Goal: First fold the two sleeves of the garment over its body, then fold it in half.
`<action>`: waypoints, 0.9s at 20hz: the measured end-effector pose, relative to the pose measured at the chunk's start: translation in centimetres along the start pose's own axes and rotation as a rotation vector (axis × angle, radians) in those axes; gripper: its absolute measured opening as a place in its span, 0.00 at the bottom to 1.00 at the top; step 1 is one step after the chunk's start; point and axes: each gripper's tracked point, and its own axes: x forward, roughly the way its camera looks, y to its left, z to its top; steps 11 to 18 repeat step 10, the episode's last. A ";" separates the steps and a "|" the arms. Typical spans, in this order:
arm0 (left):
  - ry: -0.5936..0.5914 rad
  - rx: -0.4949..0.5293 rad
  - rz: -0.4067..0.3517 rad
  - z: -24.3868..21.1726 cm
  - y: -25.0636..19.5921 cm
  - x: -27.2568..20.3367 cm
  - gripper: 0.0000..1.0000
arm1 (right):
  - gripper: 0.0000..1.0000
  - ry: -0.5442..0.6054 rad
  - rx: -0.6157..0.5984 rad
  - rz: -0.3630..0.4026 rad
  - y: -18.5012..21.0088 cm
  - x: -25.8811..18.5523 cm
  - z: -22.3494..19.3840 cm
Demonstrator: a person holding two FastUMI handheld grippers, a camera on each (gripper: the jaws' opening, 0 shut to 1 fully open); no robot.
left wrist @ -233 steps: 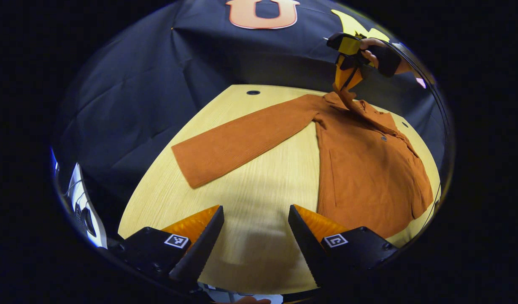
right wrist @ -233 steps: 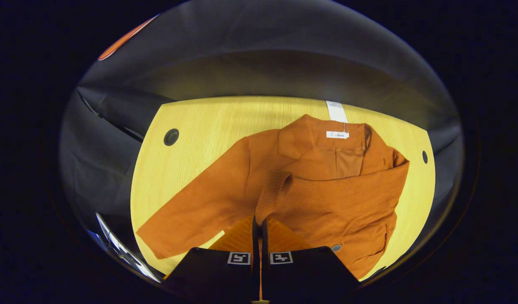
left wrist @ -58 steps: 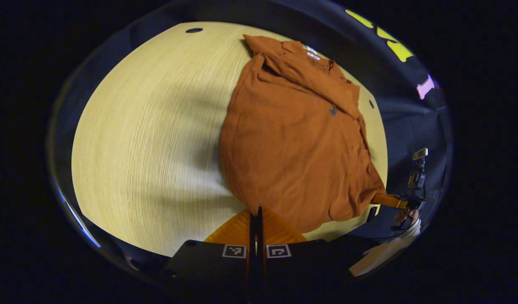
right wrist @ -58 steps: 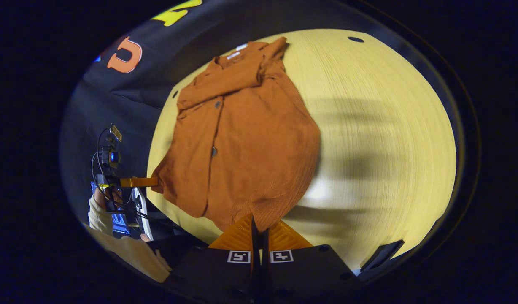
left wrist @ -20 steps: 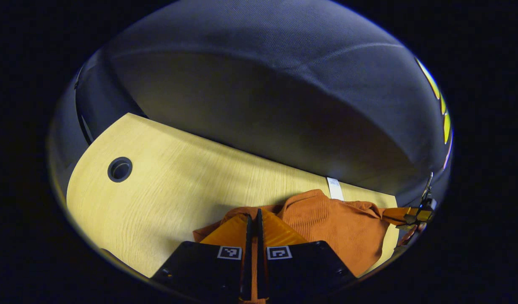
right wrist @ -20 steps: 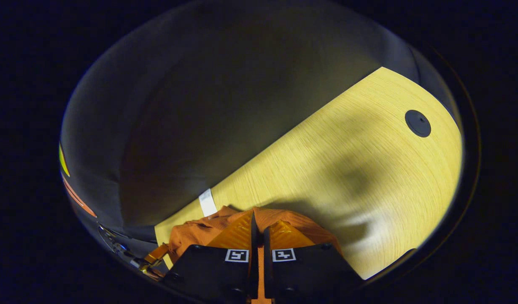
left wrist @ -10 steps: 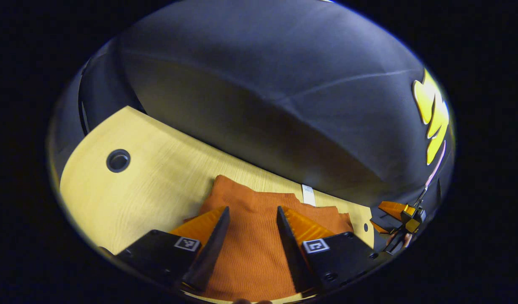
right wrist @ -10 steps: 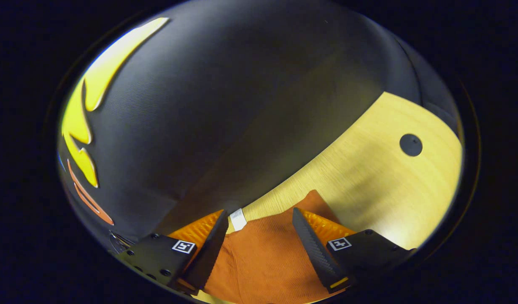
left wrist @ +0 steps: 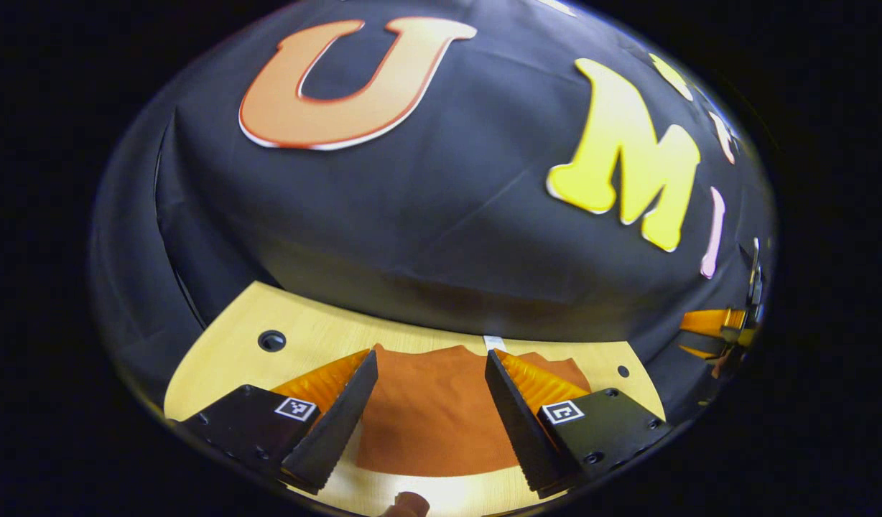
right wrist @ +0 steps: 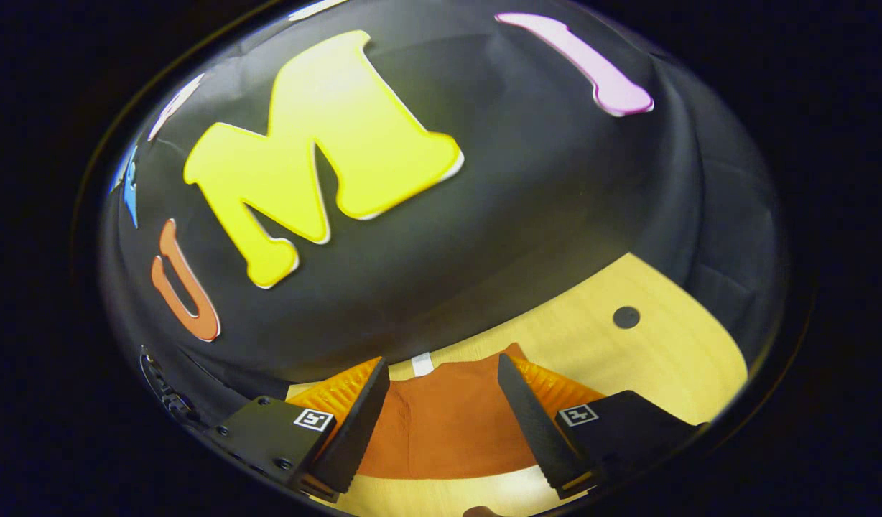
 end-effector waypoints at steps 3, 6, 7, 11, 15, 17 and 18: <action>-0.067 0.025 0.020 0.5 -2.9 -4.7 0.99 | 0.97 -0.056 -0.139 0.013 -0.5 -5.4 1.1; -0.157 0.069 0.064 1.0 -4.9 -11.5 0.98 | 0.97 -0.118 -0.286 0.021 -1.3 -10.1 1.5; -0.180 0.073 0.087 0.9 -5.7 -13.7 0.98 | 0.98 -0.135 -0.335 0.024 -1.6 -11.6 1.3; -0.252 0.049 0.146 0.1 -7.7 -19.3 0.98 | 0.97 -0.223 -0.437 0.005 -2.4 -16.1 0.8; -0.252 0.049 0.146 0.1 -7.7 -19.3 0.98 | 0.97 -0.223 -0.437 0.005 -2.4 -16.1 0.8; -0.252 0.049 0.146 0.1 -7.7 -19.3 0.98 | 0.97 -0.223 -0.437 0.005 -2.4 -16.1 0.8; -0.252 0.049 0.146 0.1 -7.7 -19.3 0.98 | 0.97 -0.223 -0.437 0.005 -2.4 -16.1 0.8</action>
